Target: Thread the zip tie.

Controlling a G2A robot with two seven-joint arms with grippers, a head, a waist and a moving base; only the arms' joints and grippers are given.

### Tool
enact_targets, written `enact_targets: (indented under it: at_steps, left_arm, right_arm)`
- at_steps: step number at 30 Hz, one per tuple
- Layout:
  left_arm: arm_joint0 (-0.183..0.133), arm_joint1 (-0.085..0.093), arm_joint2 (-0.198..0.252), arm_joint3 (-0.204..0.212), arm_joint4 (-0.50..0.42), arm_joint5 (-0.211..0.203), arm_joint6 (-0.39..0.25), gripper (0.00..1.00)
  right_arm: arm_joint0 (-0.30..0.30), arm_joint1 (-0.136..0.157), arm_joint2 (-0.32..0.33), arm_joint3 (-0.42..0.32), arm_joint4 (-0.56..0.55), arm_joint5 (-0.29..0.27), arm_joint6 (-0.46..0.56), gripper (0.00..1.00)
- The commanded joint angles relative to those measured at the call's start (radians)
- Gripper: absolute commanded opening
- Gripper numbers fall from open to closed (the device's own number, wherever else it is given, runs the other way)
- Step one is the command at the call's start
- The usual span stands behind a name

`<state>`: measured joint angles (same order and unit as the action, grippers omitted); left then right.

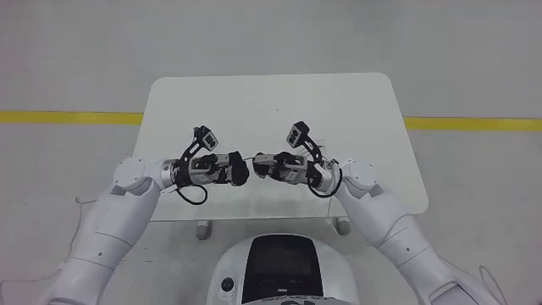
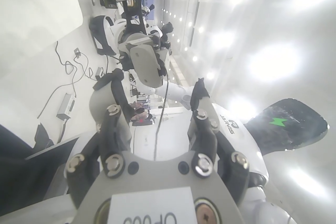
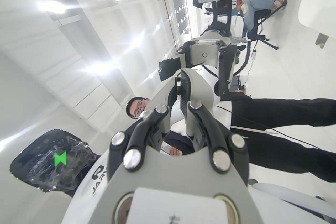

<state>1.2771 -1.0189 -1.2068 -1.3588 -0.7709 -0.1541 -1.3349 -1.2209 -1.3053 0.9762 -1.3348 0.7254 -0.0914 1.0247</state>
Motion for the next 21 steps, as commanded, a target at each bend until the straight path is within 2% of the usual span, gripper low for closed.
enact_targets:
  at_steps: [1,13,21]
  left_arm:
    - [0.002,0.001,0.0,0.0,-0.008,0.001,-0.002,0.51]
    - [0.005,0.004,0.008,-0.006,-0.03,-0.003,-0.007,0.44]
    - [0.005,0.006,0.014,-0.003,-0.025,-0.005,0.003,0.4]
  right_arm:
    - [-0.003,0.001,0.003,-0.003,0.0,-0.005,-0.002,0.0]
    - [0.004,-0.001,-0.028,-0.012,-0.068,0.025,-0.037,0.0]
    - [-0.005,0.005,-0.01,-0.026,-0.078,0.024,-0.044,0.0]
